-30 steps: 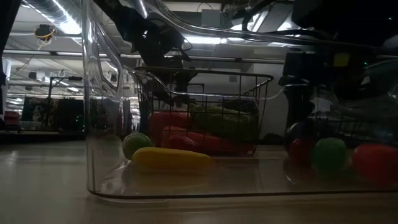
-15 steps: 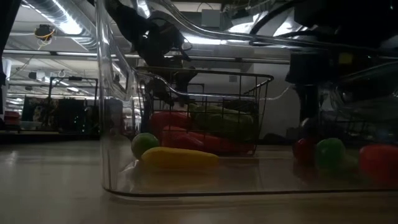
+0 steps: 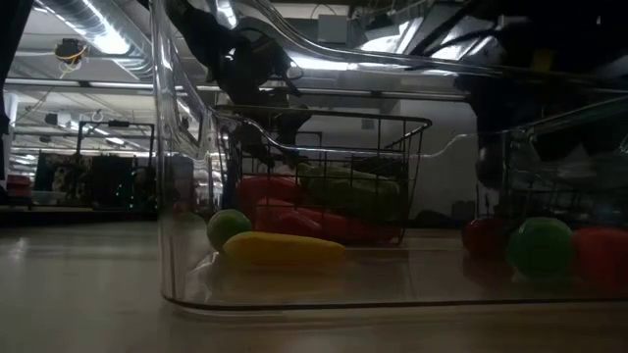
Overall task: Sort produce into baskets
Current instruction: Put the plum into the wire basket
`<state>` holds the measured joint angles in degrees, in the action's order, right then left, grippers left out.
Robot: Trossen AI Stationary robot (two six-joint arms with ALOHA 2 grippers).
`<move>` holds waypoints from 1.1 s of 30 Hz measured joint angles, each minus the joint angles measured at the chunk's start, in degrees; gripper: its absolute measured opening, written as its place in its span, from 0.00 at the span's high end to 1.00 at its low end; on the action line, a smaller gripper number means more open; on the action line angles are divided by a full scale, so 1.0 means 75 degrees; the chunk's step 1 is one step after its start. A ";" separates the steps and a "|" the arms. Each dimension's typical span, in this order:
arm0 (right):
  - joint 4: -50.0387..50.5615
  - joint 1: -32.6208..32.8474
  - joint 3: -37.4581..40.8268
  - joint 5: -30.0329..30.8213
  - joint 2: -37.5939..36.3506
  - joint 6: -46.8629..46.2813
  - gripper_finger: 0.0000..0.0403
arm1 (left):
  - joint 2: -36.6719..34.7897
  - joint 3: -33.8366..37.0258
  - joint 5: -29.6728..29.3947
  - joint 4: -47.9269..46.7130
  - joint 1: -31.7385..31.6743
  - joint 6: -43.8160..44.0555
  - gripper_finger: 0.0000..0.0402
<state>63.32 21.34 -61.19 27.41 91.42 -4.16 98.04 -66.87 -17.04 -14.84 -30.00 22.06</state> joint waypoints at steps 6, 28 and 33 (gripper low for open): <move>0.0950 -0.0132 -0.0637 0.0936 -0.0009 0.0164 0.30 | 0.0000 0.0000 0.0000 0.0002 0.0000 0.0000 0.31; -0.2205 -0.4795 -0.1489 0.0936 -0.0012 0.4247 0.30 | 0.0000 0.0000 0.0000 0.0069 0.0000 0.0006 0.31; -0.3863 -0.5773 -0.1489 -0.0642 -0.0012 0.4394 0.30 | 0.0000 0.0000 0.0000 0.0068 0.0000 0.0006 0.31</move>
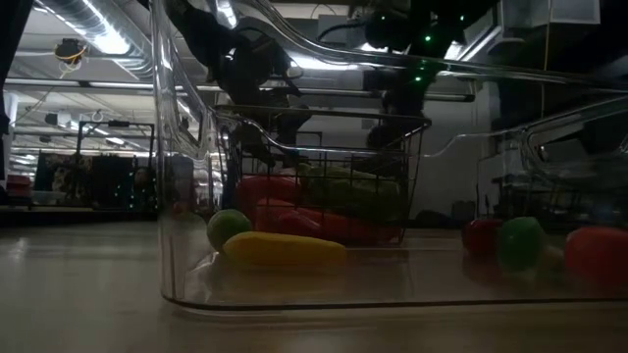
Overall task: Sort produce into baskets
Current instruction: Put the plum into the wire basket
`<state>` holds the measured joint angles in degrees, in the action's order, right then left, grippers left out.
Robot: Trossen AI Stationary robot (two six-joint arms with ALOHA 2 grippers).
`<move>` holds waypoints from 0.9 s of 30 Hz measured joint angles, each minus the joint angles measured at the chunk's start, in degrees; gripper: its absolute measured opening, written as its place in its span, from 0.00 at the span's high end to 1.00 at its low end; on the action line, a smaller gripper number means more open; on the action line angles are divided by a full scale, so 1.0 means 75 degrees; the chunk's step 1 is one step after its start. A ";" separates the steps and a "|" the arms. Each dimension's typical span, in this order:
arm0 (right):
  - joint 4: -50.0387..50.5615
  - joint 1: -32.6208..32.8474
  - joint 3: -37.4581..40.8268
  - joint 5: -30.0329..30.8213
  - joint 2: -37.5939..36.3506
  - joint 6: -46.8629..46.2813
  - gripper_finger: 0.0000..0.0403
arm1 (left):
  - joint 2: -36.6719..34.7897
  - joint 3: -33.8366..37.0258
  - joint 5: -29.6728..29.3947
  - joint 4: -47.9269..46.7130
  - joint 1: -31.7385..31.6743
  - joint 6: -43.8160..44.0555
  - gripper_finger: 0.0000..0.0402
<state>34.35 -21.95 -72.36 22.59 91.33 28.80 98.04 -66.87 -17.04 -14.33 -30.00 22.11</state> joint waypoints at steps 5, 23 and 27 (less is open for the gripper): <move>-0.1023 -0.0658 -0.0002 -0.1336 0.0000 -0.0037 0.30 | 0.0000 0.0000 0.0000 -0.0002 0.0000 0.0000 0.31; -0.2552 -0.1131 -0.0006 -0.2673 0.1400 -0.1051 0.26 | 0.0000 0.0000 -0.0001 -0.0008 0.0000 0.0000 0.31; -0.2642 -0.1131 -0.0006 -0.2488 0.1617 -0.1055 0.26 | 0.0000 0.0000 -0.0003 -0.0011 0.0000 -0.0003 0.31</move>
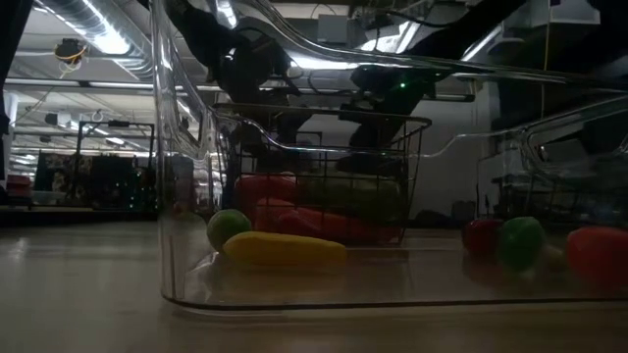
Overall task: Sort produce into baskets
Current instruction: Put the plum into the wire basket
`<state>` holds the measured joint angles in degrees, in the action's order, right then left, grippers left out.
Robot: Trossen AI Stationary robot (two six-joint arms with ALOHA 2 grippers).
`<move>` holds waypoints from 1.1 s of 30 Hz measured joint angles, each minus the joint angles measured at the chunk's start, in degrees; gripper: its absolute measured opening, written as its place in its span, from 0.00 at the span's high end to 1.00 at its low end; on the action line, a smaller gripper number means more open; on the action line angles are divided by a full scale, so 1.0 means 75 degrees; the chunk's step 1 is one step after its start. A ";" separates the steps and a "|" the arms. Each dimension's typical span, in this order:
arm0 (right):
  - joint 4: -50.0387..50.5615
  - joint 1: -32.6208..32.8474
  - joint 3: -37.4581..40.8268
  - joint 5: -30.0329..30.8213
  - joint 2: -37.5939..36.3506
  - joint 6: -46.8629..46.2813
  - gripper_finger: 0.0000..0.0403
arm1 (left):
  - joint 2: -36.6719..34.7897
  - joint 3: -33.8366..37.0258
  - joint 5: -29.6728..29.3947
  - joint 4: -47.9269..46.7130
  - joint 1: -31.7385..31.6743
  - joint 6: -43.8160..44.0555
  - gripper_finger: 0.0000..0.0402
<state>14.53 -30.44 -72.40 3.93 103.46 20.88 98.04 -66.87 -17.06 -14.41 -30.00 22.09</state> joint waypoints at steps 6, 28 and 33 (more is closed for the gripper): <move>-0.0047 0.0006 0.0003 0.0139 0.0030 0.0017 0.26 | 0.0000 0.0000 0.0000 0.0000 0.0000 -0.0014 0.31; -0.0099 0.0204 0.0006 -0.0295 -0.1239 -0.0543 0.26 | 0.0003 0.0000 0.0000 0.0000 0.0000 -0.0023 0.31; -0.0079 0.0763 0.0006 -0.1495 -0.1515 -0.0985 0.26 | 0.0000 0.0000 0.0000 0.0000 0.0000 -0.0020 0.31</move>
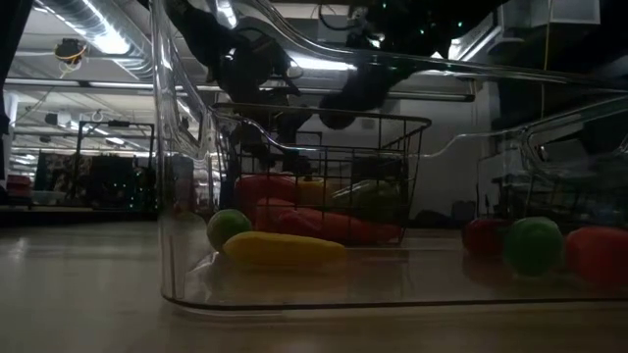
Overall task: Sort produce into baskets
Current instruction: Put the plum into the wire basket
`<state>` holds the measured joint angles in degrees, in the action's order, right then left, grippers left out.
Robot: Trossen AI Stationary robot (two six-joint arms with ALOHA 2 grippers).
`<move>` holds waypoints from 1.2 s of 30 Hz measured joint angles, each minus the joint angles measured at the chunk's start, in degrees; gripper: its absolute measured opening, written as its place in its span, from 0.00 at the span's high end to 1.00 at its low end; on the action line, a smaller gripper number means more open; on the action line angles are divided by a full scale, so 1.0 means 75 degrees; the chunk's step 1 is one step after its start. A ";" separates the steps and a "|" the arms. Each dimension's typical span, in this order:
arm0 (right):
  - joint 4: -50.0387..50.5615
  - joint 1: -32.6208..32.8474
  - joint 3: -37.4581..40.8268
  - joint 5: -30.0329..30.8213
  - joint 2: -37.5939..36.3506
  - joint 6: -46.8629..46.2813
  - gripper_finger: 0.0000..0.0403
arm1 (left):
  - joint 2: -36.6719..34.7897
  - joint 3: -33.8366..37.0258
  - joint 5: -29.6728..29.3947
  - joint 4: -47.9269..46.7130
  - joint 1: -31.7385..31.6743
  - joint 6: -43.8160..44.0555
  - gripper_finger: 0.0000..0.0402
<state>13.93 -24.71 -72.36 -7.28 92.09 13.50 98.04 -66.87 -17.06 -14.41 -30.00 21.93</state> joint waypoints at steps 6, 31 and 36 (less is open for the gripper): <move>0.0714 0.0865 0.0000 -0.0179 0.0017 0.0029 0.26 | 0.0000 0.0000 0.0000 0.0000 0.0000 0.0000 0.31; 0.2127 0.2058 0.0000 -0.0146 0.1172 0.0024 0.26 | 0.0000 0.0000 0.0000 -0.0009 0.0000 -0.0003 0.31; 0.2104 0.2049 0.0000 -0.0151 0.1215 0.0015 0.26 | 0.0000 0.0000 -0.0001 -0.0009 0.0000 -0.0003 0.31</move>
<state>29.72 -9.34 -72.36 -8.41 101.21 13.61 98.04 -66.87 -17.06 -14.48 -30.00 21.91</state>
